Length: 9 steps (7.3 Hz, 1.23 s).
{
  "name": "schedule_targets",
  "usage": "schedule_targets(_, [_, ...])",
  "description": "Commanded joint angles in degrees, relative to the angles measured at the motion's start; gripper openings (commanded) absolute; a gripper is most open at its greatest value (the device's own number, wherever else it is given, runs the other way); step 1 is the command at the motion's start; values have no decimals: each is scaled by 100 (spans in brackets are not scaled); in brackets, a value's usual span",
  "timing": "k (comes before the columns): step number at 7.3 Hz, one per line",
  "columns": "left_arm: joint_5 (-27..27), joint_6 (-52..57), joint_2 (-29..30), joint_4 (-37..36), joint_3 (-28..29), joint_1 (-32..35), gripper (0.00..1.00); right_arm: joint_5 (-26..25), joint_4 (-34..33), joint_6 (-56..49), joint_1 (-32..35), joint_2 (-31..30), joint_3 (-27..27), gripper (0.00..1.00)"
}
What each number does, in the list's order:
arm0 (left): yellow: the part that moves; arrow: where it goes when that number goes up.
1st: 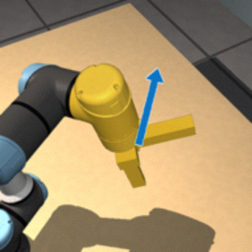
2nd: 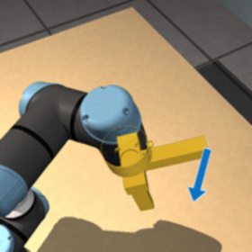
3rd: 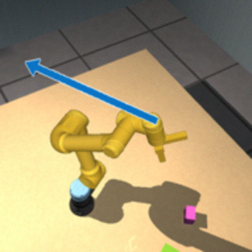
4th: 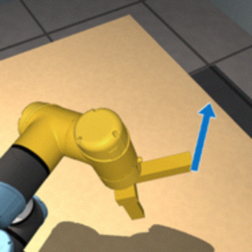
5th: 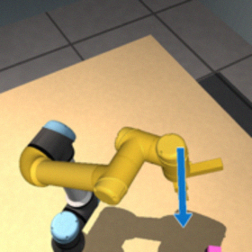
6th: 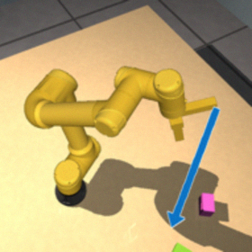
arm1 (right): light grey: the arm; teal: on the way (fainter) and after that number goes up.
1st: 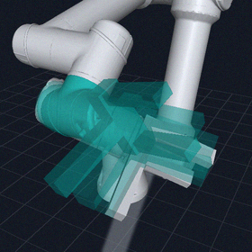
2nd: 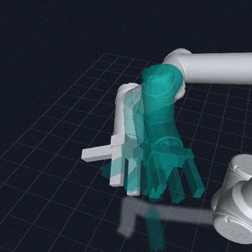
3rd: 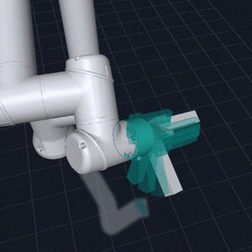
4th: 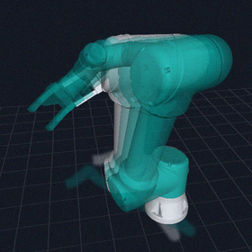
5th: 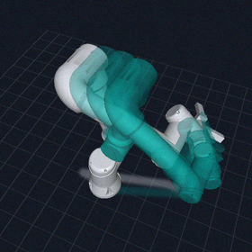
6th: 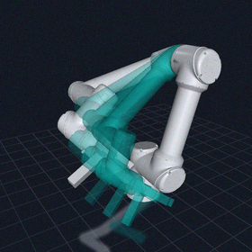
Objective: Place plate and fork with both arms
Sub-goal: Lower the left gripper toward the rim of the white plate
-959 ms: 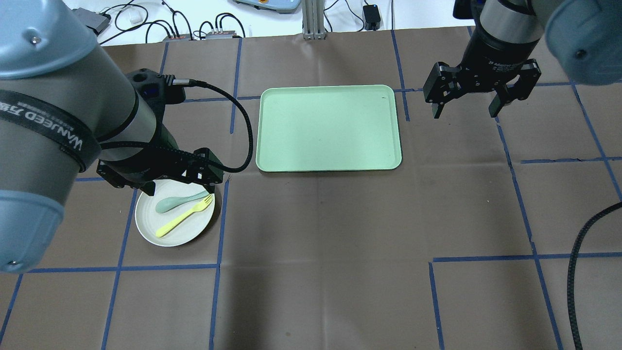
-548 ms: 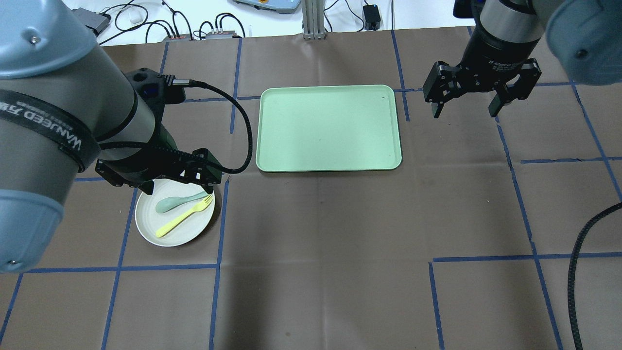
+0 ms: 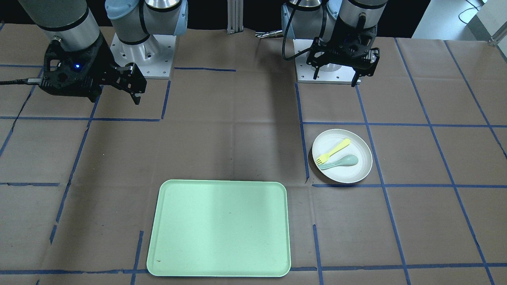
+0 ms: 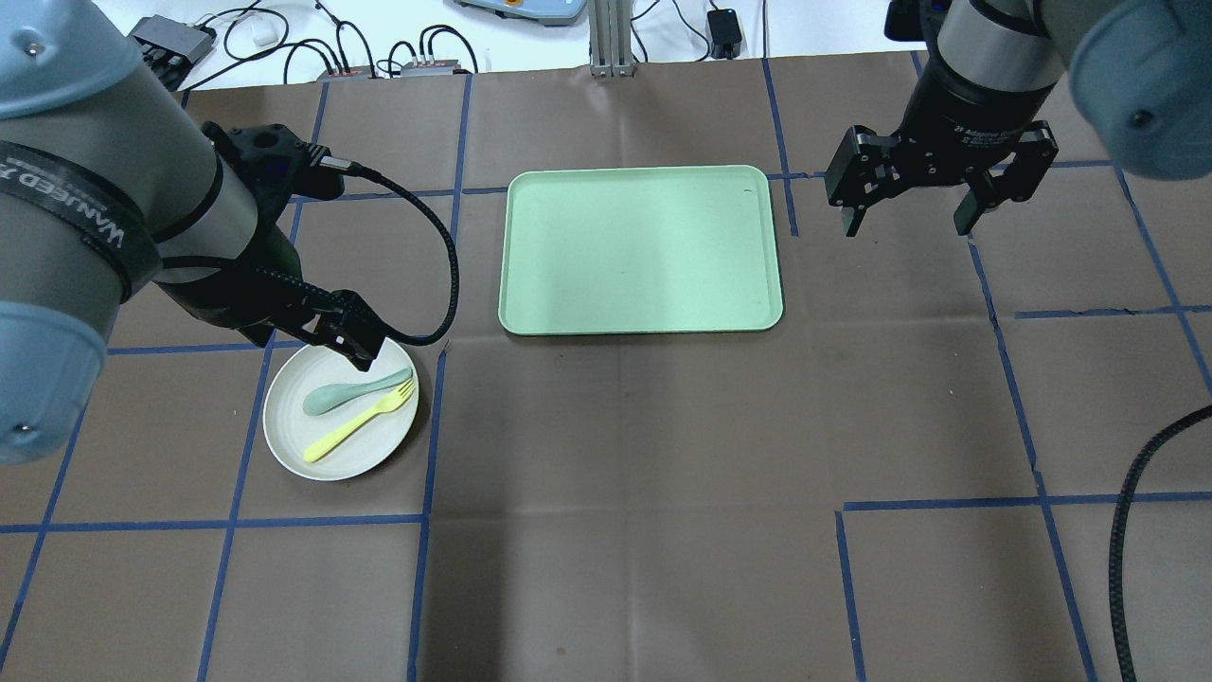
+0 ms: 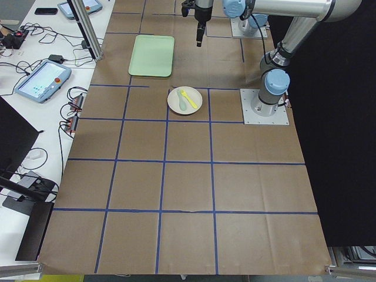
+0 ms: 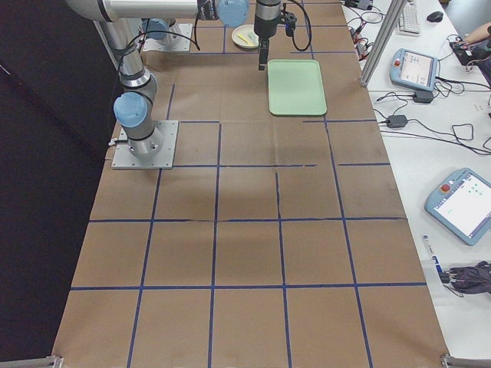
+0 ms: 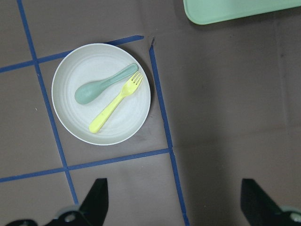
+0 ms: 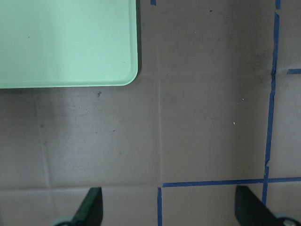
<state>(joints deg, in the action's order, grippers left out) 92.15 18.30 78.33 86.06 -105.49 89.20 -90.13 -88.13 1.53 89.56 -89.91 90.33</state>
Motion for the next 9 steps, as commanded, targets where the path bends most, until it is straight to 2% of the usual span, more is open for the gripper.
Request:
schedule_targets(1, [31, 900, 347, -1181, -653, -375, 100, 4, -2, -4, 0, -18, 20, 100])
schedule_targets(2, [14, 1330, 498, -1571, -900, -585, 100, 4, -2, -12, 0, -18, 20, 100])
schedule_targets(4, [-12, 2479, 883, -1689, -903, -1078, 100, 13, -2, -13, 0, -27, 11, 100])
schedule_targets(5, [-21, 2894, 1269, -2055, -903, -1323, 100, 13, -2, -13, 9, -35, 11, 100])
schedule_targets(6, [-39, 3203, 1664, -2511, -894, -1474, 100, 13, 7, -21, 18, -36, 11, 100])
schedule_targets(9, [-302, 3795, 2527, -2979, -859, -1913, 100, 4, -2, -30, 18, -44, 2, 100])
